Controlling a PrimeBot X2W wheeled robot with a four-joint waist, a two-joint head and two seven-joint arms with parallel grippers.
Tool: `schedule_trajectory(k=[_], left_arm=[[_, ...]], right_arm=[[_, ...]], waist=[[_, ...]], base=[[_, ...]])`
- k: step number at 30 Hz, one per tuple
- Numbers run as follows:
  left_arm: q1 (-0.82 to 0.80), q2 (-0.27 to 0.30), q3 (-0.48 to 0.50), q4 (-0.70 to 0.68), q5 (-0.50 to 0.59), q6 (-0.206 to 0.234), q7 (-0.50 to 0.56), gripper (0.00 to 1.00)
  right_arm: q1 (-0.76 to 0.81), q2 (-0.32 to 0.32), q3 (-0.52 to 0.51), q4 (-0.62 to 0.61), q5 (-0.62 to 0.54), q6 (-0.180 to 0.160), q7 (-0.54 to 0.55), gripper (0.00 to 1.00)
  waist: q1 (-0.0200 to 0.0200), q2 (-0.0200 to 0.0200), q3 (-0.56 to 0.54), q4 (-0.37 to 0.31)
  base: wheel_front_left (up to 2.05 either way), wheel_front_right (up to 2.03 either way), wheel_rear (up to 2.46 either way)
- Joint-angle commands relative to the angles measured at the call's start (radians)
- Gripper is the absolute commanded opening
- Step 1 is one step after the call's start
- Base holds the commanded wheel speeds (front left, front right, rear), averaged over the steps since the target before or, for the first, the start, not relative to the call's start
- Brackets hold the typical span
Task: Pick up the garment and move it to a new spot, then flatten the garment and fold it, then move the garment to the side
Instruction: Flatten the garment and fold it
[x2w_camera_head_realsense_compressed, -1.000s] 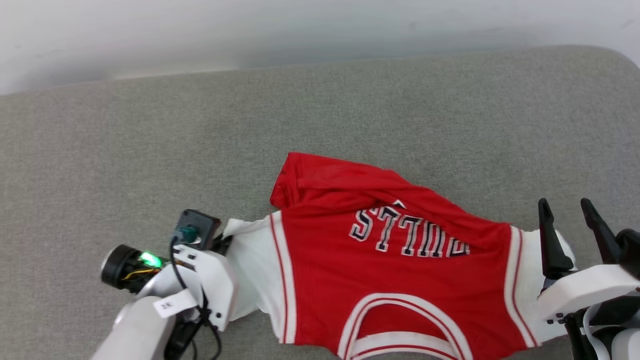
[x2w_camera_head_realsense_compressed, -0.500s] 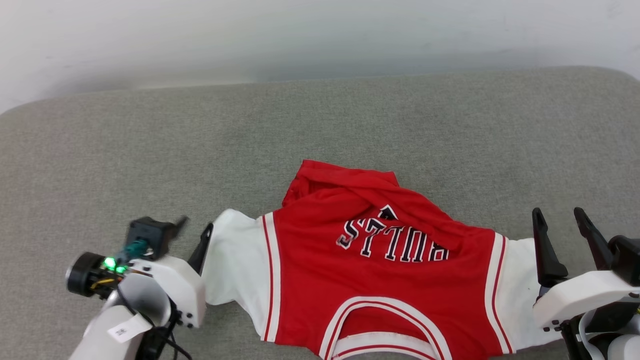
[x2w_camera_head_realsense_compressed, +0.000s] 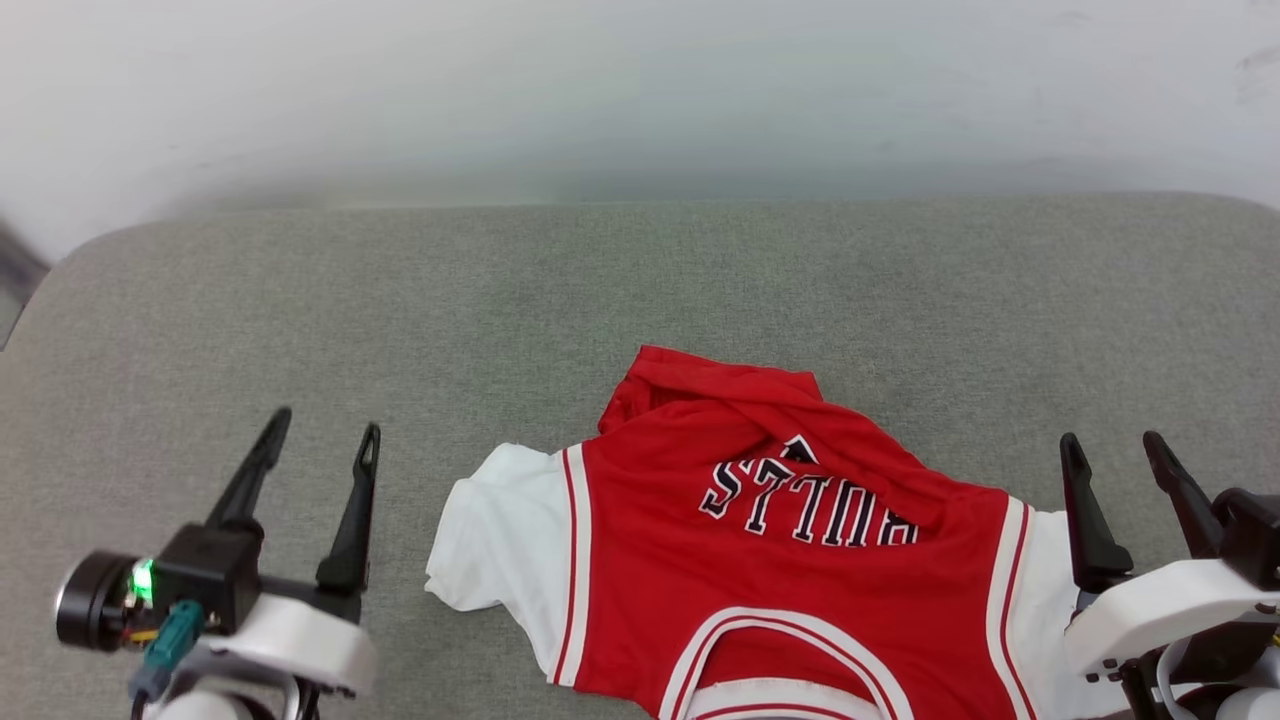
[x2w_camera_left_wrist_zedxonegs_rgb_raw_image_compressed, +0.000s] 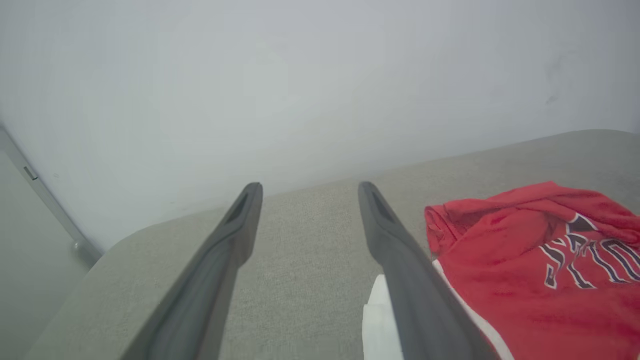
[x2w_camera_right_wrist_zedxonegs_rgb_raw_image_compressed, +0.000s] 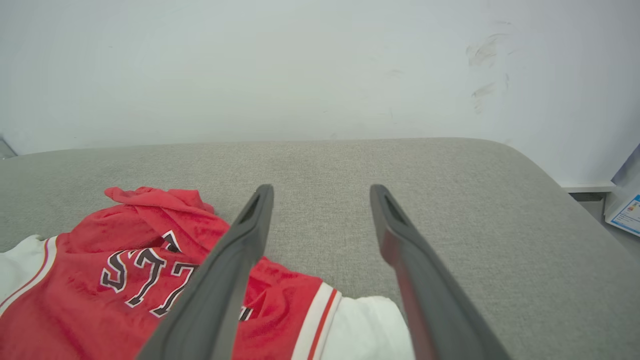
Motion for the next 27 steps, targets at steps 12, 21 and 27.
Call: schedule_trajectory(k=[12, 21, 27], left_arm=[[0.116, 0.076, -0.005, -0.146, -0.127, 0.018, 0.407, 1.0], [0.086, 0.161, -0.018, -0.257, -0.246, 0.017, 0.778, 1.0], [0.065, 0.164, -0.032, -0.222, -0.244, 0.024, 0.822, 1.0]], right_arm=[[0.002, 0.002, 0.023, -0.008, -0.008, 0.0, 0.0, 1.0], [-0.039, 0.001, 0.039, 0.006, -0.016, 0.0, -0.021, 1.0], [-0.055, 0.002, 0.037, 0.019, -0.012, 0.0, -0.033, 1.0]], waist=[[0.0001, 0.0, 0.055, -0.012], [0.0001, 0.0, 0.138, -0.062], [0.0001, 0.0, 0.175, -0.09]], base=[[0.0, 0.0, 0.0], [0.0, 0.0, 0.0], [0.0, 0.0, 0.0]])
